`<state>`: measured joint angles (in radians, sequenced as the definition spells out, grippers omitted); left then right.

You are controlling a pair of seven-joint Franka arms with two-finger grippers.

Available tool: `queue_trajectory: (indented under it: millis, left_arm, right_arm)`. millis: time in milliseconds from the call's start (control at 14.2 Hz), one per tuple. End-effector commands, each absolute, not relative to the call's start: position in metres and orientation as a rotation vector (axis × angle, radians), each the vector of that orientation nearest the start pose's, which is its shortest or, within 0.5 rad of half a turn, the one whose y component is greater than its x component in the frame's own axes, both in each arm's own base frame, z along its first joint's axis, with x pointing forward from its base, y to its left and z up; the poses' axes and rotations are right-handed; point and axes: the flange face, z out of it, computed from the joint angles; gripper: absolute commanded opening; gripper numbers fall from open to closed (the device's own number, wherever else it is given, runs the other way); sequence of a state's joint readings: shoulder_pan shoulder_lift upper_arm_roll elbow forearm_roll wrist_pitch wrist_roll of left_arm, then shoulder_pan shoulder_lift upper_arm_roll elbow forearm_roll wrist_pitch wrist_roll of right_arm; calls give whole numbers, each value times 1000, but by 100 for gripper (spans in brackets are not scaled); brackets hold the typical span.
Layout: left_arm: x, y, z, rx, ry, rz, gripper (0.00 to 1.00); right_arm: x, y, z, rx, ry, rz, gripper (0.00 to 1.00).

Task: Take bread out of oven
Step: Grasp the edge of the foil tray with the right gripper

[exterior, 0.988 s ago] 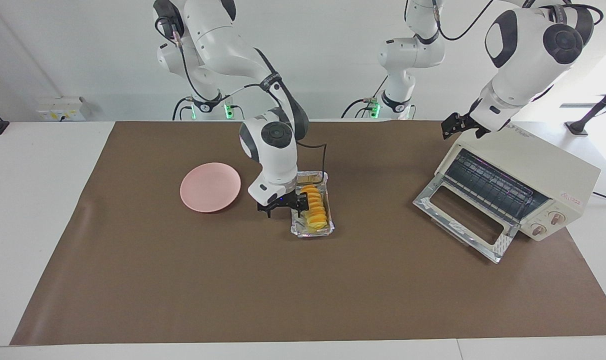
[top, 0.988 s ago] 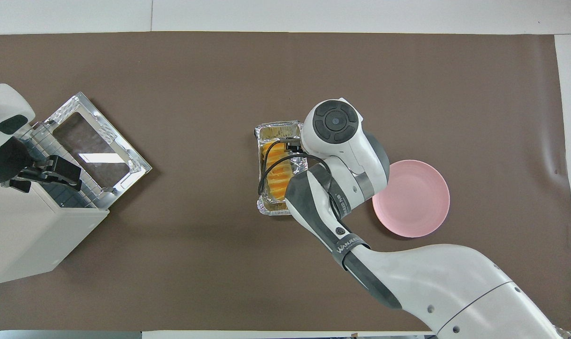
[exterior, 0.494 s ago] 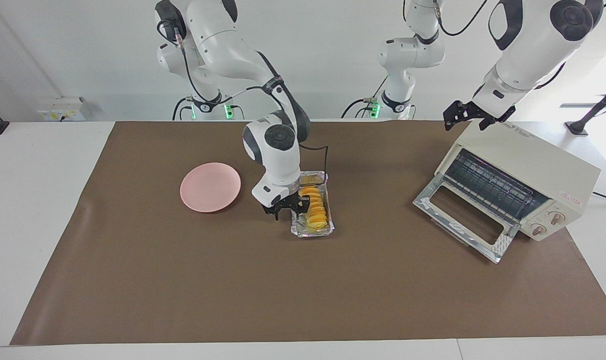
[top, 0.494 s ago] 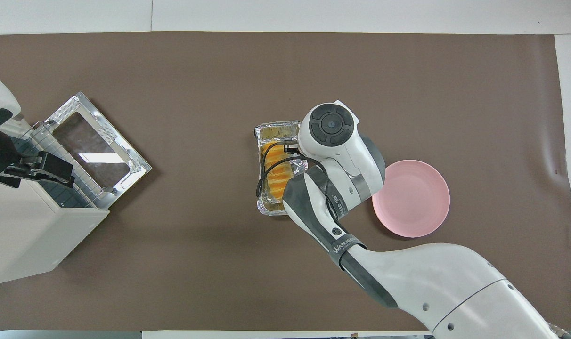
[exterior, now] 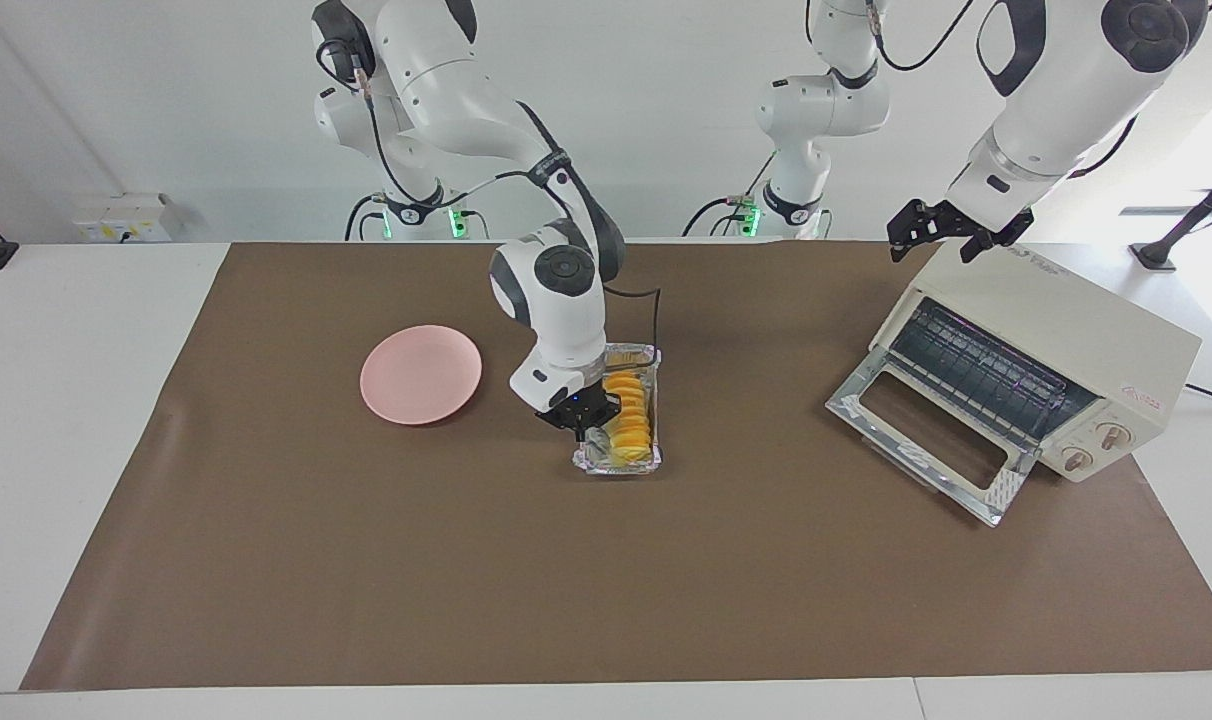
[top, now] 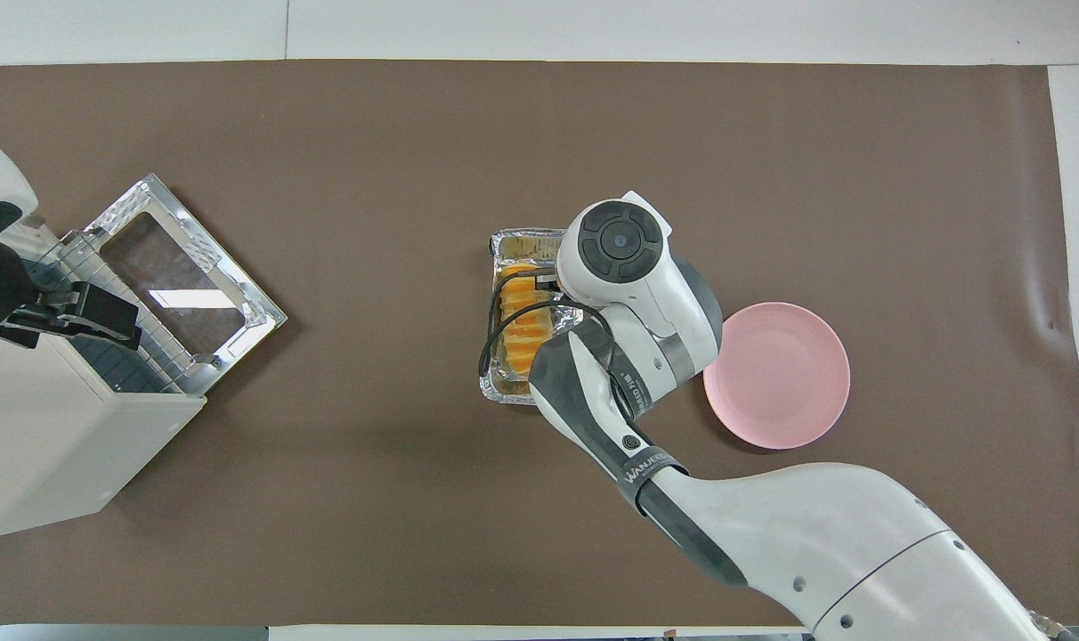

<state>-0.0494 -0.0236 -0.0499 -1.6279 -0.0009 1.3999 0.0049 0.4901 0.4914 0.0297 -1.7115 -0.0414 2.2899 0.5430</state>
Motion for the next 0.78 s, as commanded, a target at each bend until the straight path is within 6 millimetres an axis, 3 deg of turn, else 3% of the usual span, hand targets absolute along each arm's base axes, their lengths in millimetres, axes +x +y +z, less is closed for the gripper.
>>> queue_trajectory:
  millis: [0,71,212,353,564,705]
  left_arm:
    - [523,-54,599,-3101,173,281,100]
    - [523,-54,600,-3102,177,278,100]
    - [523,-54,600,-3102,173,278,100]
    - [523,-54,600,-3101,172,276,100]
    - [523,-52,600,-3103,163,278,100]
    - [523,-51,600,-3103,161,278,100]
  right_arm:
    - [604,314,326,-3110,-10,-145,0]
    - [617,308,337,-3110,17,-142,0]
    - [656,277,363,-3138,103,-75,0]
    - [696,238,389,-3150,29,-42,0]
    - [728,148,390,-3054,-43,-55,0]
    - [736,117,379,-3055,-166,-69,0]
